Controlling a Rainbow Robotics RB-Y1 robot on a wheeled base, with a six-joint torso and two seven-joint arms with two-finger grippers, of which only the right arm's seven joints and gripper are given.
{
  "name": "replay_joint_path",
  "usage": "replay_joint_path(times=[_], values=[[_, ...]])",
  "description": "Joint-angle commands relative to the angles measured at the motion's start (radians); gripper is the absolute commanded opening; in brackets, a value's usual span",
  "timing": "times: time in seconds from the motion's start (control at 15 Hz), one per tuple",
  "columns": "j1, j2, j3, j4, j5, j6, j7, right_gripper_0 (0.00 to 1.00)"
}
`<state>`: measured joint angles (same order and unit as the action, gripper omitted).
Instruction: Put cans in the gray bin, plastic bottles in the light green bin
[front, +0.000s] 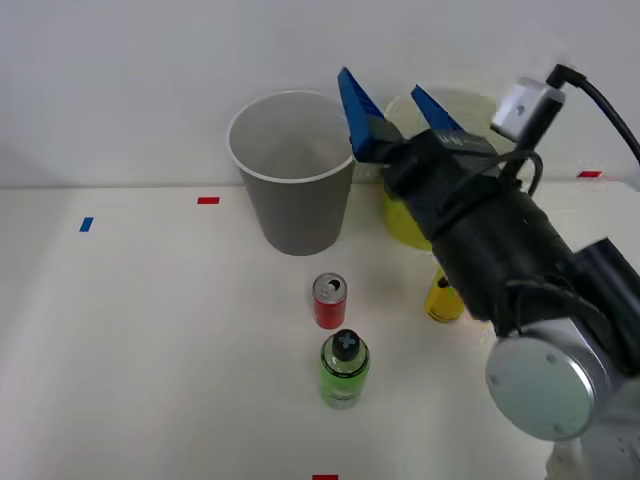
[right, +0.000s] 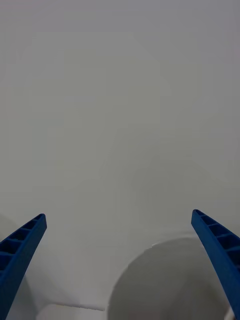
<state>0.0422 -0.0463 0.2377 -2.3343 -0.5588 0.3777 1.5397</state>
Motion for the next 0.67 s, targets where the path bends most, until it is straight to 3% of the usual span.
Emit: replay_joint_path(times=[0.07, 0.33, 0.67], values=[[0.358, -0.173, 0.061, -0.174, 0.105, -0.246, -0.023, 1.00], [0.611, -0.271, 0.057, -0.177, 0.105, -0.468, -0.010, 1.00], [0.795, -0.282, -0.003, -0.175, 0.120, -0.511, 0.099, 1.00]])
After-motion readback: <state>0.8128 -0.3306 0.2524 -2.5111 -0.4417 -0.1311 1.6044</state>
